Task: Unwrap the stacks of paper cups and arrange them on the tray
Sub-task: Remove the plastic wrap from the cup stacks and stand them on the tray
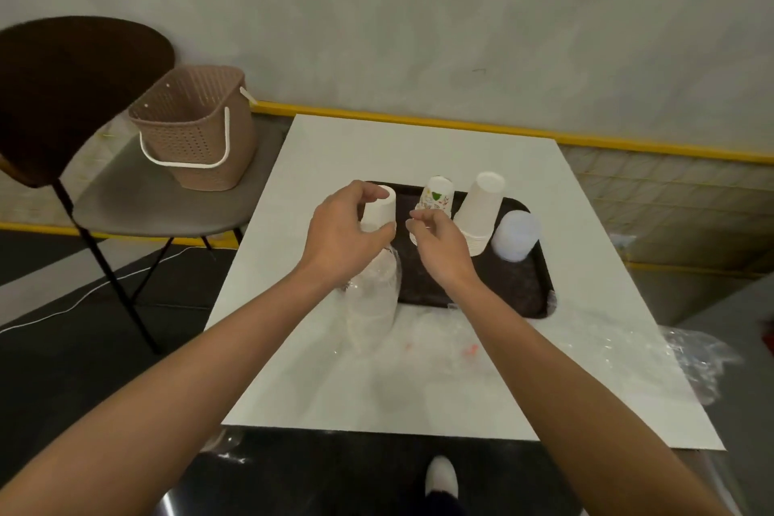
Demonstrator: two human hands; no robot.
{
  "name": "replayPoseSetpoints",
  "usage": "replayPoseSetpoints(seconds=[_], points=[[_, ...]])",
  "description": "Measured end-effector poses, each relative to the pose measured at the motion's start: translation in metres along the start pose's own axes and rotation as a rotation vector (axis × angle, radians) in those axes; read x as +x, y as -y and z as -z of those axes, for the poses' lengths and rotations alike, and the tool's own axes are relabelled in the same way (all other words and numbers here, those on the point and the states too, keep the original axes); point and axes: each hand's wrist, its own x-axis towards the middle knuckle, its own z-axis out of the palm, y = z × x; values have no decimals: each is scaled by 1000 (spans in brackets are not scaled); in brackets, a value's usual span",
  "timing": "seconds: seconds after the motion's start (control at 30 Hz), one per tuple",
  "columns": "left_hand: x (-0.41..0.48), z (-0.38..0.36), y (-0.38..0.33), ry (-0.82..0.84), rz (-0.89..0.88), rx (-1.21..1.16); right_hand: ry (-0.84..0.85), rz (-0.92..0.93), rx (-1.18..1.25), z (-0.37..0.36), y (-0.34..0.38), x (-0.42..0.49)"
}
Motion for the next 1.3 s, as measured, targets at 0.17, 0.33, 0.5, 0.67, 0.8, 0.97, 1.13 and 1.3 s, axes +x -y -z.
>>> replayPoseSetpoints(seconds=[0.17, 0.33, 0.5, 0.67, 0.8, 0.97, 1.13, 1.3], points=[[-15, 8, 18, 89, -9, -51, 91, -16, 108, -12, -6, -21], [-22, 9, 39, 167, 137, -172, 299, -48, 18, -19, -20, -27], [-24, -4, 59, 273, 332, -360, 342, -125, 68, -20, -25, -27], [-23, -22, 70, 409, 317, -461, 319, -144, 94, -24, -31, -28], [-22, -26, 76, 494, 232, -393, 312, -153, 84, -28, -29, -29], [-30, -38, 81, 395, 218, -223, 326, -183, 93, -29, -27, -32], [-35, -47, 82, 284, 229, -187, 310, -209, 77, -31, -28, -31], [-38, -52, 83, 257, 247, -188, 305, -205, 100, -30, -26, -35]])
